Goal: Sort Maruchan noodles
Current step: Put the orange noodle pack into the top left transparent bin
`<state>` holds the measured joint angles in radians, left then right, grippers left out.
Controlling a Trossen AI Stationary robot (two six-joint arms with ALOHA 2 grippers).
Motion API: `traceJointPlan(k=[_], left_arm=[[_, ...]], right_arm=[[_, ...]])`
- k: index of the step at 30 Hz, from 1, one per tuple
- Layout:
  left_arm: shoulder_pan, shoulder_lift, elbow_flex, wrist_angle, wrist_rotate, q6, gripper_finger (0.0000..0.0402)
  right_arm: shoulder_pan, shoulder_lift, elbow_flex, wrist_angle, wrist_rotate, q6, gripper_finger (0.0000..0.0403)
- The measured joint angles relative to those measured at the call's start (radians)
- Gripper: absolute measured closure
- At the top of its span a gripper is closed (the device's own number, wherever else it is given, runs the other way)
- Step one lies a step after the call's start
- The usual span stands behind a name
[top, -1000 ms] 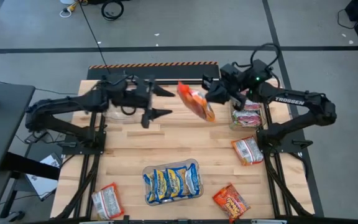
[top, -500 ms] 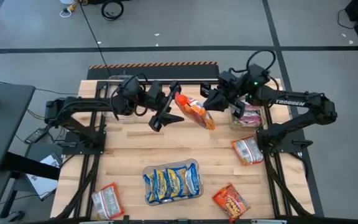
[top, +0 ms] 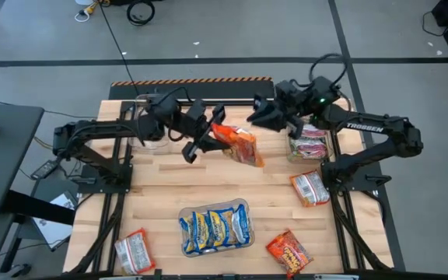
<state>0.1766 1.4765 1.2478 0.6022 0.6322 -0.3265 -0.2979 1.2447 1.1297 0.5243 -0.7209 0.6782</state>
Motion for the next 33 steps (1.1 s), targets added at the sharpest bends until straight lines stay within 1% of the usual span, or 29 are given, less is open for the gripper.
traceJointPlan(k=[2,3,5,6,8,9,12,14,17,18,19,22,25,27,28,30,33], left_arm=[[0.005,-0.021,0.045,-0.166,-0.001,0.051,0.0278],[0.006,-0.036,0.077,-0.277,-0.014,0.093,0.0278],[0.017,-0.077,0.153,-0.584,-0.048,0.192,0.0278],[0.020,-0.094,0.206,-0.756,-0.087,0.250,0.0278],[0.029,-0.126,0.310,-1.118,-0.202,0.365,0.0278],[0.032,-0.138,0.363,-1.292,-0.279,0.408,0.0278],[0.039,-0.151,0.482,-1.721,-0.509,0.447,0.0278],[0.052,-0.158,0.501,-1.946,-0.641,0.439,0.0278],[0.095,-0.175,0.455,-2.171,-0.771,0.412,0.0278],[0.114,-0.184,0.422,-2.186,-0.797,0.412,0.0278],[0.132,-0.199,0.376,-2.163,-0.811,0.416,0.0278],[0.197,-0.250,0.231,-2.120,-0.823,0.477,0.0277],[0.272,-0.275,0.080,-2.112,-0.907,0.552,0.0277],[0.318,-0.287,-0.015,-2.052,-0.949,0.620,0.0276],[0.341,-0.296,-0.057,-2.011,-0.951,0.652,0.0276],[0.381,-0.302,-0.137,-1.916,-0.924,0.722,0.0276],[0.417,-0.291,-0.238,-1.762,-0.894,0.806,0.0275]], right_arm=[[-0.029,-0.023,0.000,0.010,0.000,-0.008,0.0289],[-0.048,-0.041,0.000,0.006,-0.001,-0.010,0.0278],[-0.079,-0.076,0.000,0.000,0.000,-0.023,0.0261],[-0.093,-0.097,0.000,-0.014,0.000,-0.023,0.0255],[-0.114,-0.136,0.000,-0.051,-0.001,-0.022,0.0249],[-0.119,-0.155,0.000,-0.076,-0.001,-0.027,0.0249],[-0.122,-0.206,0.000,-0.187,0.012,-0.076,0.0251],[-0.118,-0.229,0.000,-0.260,0.032,-0.112,0.0251],[-0.105,-0.247,0.000,-0.347,0.076,-0.161,0.0252],[-0.100,-0.250,0.000,-0.363,0.088,-0.173,0.0252],[-0.096,-0.251,0.000,-0.378,0.097,-0.180,0.0252],[-0.078,-0.250,0.000,-0.388,0.104,-0.184,0.0252],[-0.054,-0.250,0.000,-0.407,0.111,-0.176,0.0252],[-0.035,-0.250,0.000,-0.414,0.112,-0.176,0.0252],[-0.024,-0.250,0.000,-0.416,0.120,-0.176,0.0252],[-0.006,-0.250,0.000,-0.420,0.145,-0.176,0.0252],[0.018,-0.250,0.000,-0.425,0.181,-0.174,0.0252]])
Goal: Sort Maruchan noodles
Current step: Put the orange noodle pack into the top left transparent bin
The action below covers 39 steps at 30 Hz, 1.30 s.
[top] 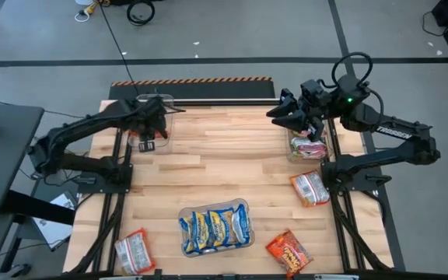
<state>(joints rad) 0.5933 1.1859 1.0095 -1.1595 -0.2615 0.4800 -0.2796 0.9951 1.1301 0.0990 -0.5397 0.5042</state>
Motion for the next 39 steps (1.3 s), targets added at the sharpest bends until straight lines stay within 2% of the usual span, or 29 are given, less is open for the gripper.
traceJointPlan(k=[4,9,12,19,23,30,39], left_arm=[[0.036,0.030,-0.093,0.116,0.008,0.069,0.0275],[0.070,0.086,-0.137,0.119,0.086,0.090,0.0274],[0.078,0.107,-0.142,0.119,0.144,0.092,0.0274],[0.078,0.118,-0.142,0.122,0.168,0.093,0.0272],[0.078,0.118,-0.142,0.123,0.195,0.093,0.0258],[0.078,0.118,-0.142,0.114,0.195,0.092,0.0218],[0.078,0.116,-0.089,0.061,0.193,0.075,0.0212]], right_arm=[[0.030,0.000,0.000,-0.002,0.024,0.027,0.0252],[0.062,0.000,0.000,-0.010,0.063,0.030,0.0252],[0.071,0.000,0.000,-0.025,0.102,0.012,0.0252],[0.070,0.000,0.000,-0.035,0.106,-0.001,0.0252],[0.071,0.000,0.000,-0.043,0.105,0.000,0.0252],[0.088,0.000,0.000,-0.052,0.102,0.000,0.0252],[0.091,0.000,0.000,-0.052,0.101,-0.002,0.0252]])
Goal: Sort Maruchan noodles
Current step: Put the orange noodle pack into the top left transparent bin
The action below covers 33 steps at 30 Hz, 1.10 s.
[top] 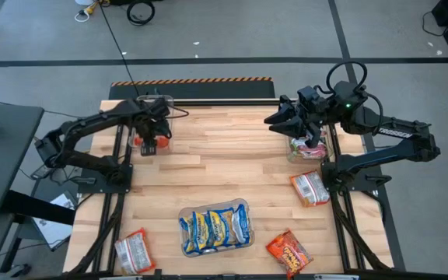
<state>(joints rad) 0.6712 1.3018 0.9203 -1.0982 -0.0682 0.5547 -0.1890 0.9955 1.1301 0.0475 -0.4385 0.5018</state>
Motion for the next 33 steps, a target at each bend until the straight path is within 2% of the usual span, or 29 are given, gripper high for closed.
traceJointPlan(k=[6,16,28,31,33], left_arm=[[-0.001,0.000,0.069,-0.062,0.016,-0.014,0.0212],[0.000,0.000,0.073,-0.069,0.032,-0.032,0.0212],[-0.002,0.000,0.098,-0.167,0.033,-0.099,0.0212],[-0.012,0.000,0.150,-0.216,0.032,-0.122,0.0212],[-0.025,-0.002,0.196,-0.241,0.033,-0.149,0.0212]], right_arm=[[0.000,0.000,0.000,0.000,-0.001,-0.007,0.0252],[0.000,0.000,0.000,-0.001,-0.008,-0.008,0.0252],[0.000,0.000,0.000,-0.007,-0.009,-0.038,0.0252],[0.000,0.001,0.000,-0.075,0.006,-0.079,0.0252],[0.004,0.009,0.000,-0.179,0.057,-0.108,0.0252]])
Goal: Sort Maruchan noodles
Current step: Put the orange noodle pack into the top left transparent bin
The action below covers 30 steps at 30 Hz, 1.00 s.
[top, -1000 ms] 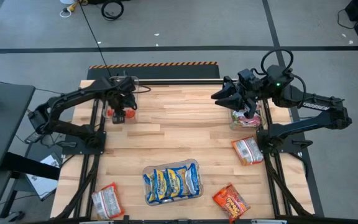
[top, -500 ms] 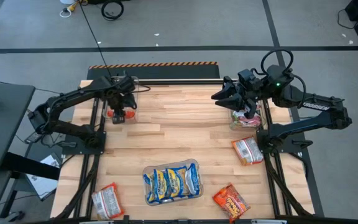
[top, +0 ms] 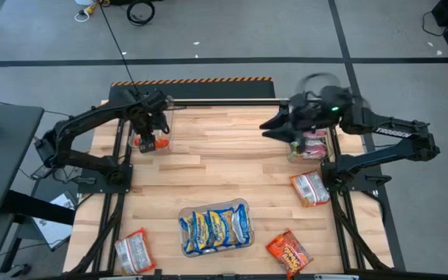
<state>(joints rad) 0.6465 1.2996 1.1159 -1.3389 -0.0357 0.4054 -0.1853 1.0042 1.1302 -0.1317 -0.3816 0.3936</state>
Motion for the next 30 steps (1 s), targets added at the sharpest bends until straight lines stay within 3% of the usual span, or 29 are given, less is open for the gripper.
traceJointPlan(k=[4,7,10,13,17,19,22,25,30], left_arm=[[-0.037,-0.022,0.087,-0.006,0.047,-0.095,0.0212],[-0.069,-0.047,0.125,0.025,0.130,-0.170,0.0212],[-0.107,-0.080,0.135,0.095,0.185,-0.236,0.0212],[-0.142,-0.104,0.135,0.185,0.191,-0.278,0.0212],[-0.174,-0.111,0.135,0.300,0.191,-0.324,0.0212],[-0.188,-0.111,0.135,0.341,0.191,-0.339,0.0212],[-0.209,-0.111,0.135,0.399,0.191,-0.343,0.0212],[-0.236,-0.110,0.135,0.432,0.191,-0.347,0.0212],[-0.291,-0.110,0.135,0.444,0.191,-0.375,0.0212]], right_arm=[[0.049,0.042,0.000,-0.433,0.205,-0.019,0.0252],[0.120,0.099,-0.001,-0.757,0.292,0.096,0.0252],[0.238,0.161,-0.001,-0.927,0.310,0.261,0.0258],[0.369,0.231,0.000,-1.019,0.306,0.442,0.0263],[0.501,0.336,0.000,-1.285,0.296,0.775,0.0261],[0.551,0.379,-0.001,-1.393,0.295,0.859,0.0256],[0.584,0.401,-0.032,-1.365,0.289,0.866,0.0244],[0.575,0.398,-0.105,-1.250,0.293,0.903,0.0235],[0.542,0.396,-0.253,-1.209,0.314,0.976,0.0228]])
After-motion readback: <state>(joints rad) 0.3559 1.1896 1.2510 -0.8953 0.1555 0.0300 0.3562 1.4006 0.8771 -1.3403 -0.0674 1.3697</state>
